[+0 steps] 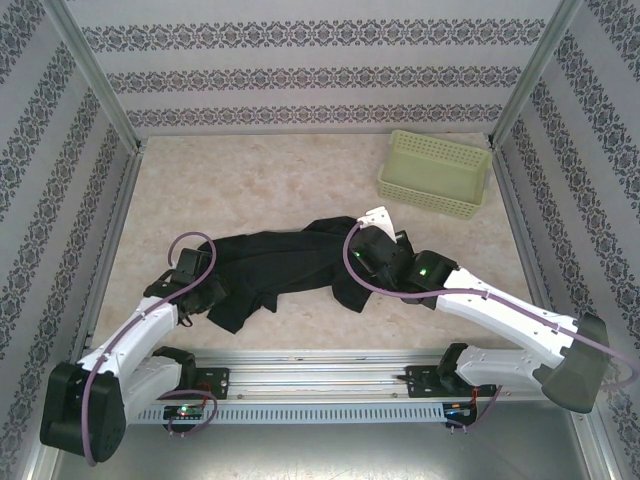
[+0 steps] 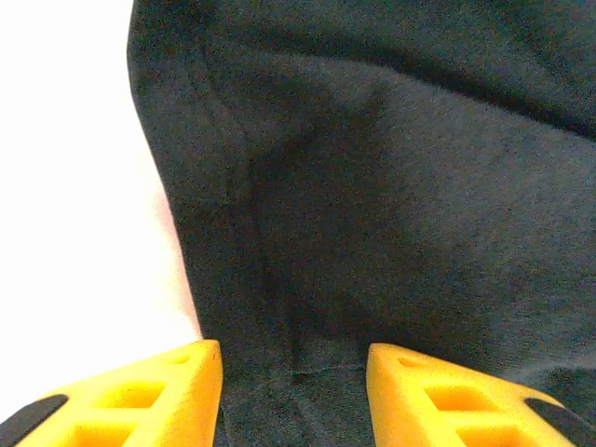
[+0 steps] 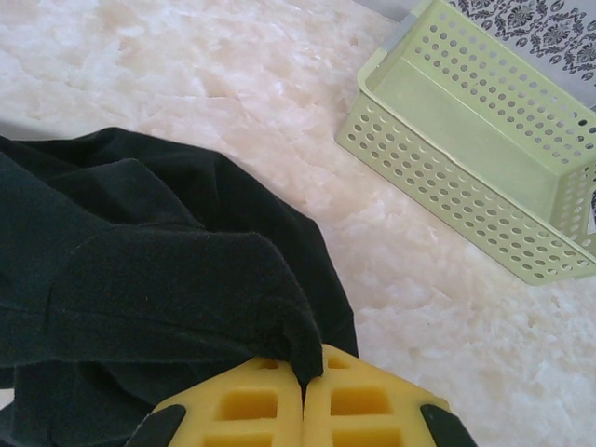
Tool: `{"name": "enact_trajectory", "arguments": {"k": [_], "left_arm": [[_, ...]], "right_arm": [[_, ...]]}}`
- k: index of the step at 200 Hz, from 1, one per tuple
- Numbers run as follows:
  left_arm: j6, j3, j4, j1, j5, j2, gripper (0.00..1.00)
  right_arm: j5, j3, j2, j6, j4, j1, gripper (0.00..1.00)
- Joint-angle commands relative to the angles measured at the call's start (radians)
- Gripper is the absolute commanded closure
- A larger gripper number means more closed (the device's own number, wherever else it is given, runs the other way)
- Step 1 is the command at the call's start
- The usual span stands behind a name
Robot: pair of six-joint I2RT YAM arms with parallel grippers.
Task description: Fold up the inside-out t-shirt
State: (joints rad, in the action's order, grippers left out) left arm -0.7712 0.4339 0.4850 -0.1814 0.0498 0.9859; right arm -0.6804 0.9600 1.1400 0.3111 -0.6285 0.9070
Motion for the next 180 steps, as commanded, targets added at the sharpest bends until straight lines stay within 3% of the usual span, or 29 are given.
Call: {"name": "enact_trajectory", "arguments": {"k": [1,51,77,109,147,180], "left_arm": [[-0.022,-0.003,-0.008,0.008,0.001,0.024,0.56],[-0.055,-0.024,0.07,0.008,-0.046,-0.053,0.4],[-0.061,-0.029,0.014,0.01,-0.018,0.016,0.39],[-0.057,-0.016,-0.077,0.011,0.012,0.1,0.61],[-0.017,0.013,-0.093,0.015,-0.005,0.096,0.83],[0.025,0.03,-0.106,0.015,0.007,0.03,0.93]], "right_arm": [[-0.016,0.021,-0.007,-0.001,-0.002,-0.003,1.0],[-0.014,0.014,-0.005,0.011,-0.005,-0.005,1.0],[-0.011,0.009,-0.015,0.01,-0.002,-0.004,1.0],[-0.007,0.012,-0.014,0.01,-0.004,-0.004,1.0],[-0.021,0.006,-0.017,0.014,-0.015,-0.004,1.0],[-0.024,0.006,-0.023,0.01,-0.013,-0.005,1.0]]}}
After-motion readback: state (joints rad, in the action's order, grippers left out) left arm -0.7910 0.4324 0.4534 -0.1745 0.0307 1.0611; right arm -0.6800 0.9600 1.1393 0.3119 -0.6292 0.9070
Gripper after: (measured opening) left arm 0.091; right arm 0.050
